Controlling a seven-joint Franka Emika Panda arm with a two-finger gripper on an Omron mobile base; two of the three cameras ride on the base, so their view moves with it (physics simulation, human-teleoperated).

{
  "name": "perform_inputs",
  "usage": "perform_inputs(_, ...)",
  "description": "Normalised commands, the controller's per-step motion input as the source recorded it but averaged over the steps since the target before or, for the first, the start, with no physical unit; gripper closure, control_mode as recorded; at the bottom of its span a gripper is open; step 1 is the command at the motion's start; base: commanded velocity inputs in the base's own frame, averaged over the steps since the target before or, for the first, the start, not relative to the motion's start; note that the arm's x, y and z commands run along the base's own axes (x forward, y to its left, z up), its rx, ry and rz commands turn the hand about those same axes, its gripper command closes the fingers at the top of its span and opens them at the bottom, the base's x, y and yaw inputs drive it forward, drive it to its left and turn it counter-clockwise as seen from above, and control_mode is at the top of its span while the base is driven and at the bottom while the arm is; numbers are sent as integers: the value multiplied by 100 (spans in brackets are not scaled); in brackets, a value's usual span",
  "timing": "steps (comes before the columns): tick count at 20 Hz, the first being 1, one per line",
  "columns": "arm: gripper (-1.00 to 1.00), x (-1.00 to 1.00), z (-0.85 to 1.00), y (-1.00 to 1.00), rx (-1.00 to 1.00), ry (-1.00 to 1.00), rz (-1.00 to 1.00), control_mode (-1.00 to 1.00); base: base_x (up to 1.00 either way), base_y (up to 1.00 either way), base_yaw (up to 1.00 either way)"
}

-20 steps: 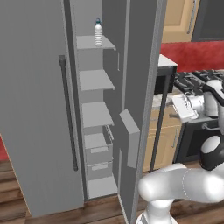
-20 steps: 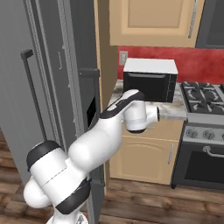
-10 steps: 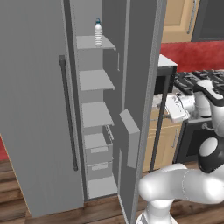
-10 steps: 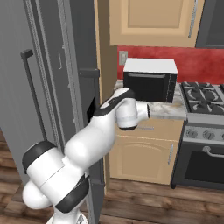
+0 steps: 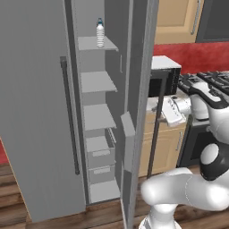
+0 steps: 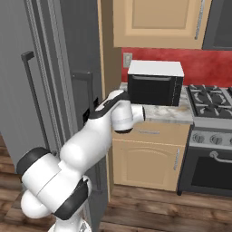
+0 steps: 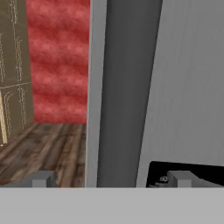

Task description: Take the bottled waters from the counter and place them in the freezer to freeze. Close the freezer door after placing the bottles.

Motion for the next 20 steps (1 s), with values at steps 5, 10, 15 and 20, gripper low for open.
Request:
perform_inputs(5, -100, 0, -3, 62, 0, 7, 0, -100, 0, 0, 0)
perform_inputs(10, -100, 0, -9, 73, 0, 13, -9, -100, 0, 0, 0)
perform_inputs(15, -100, 5, -4, 79, 0, 3, -14, -100, 0, 0, 0)
perform_inputs(20, -100, 21, 0, 64, 0, 11, -16, -100, 0, 0, 0)
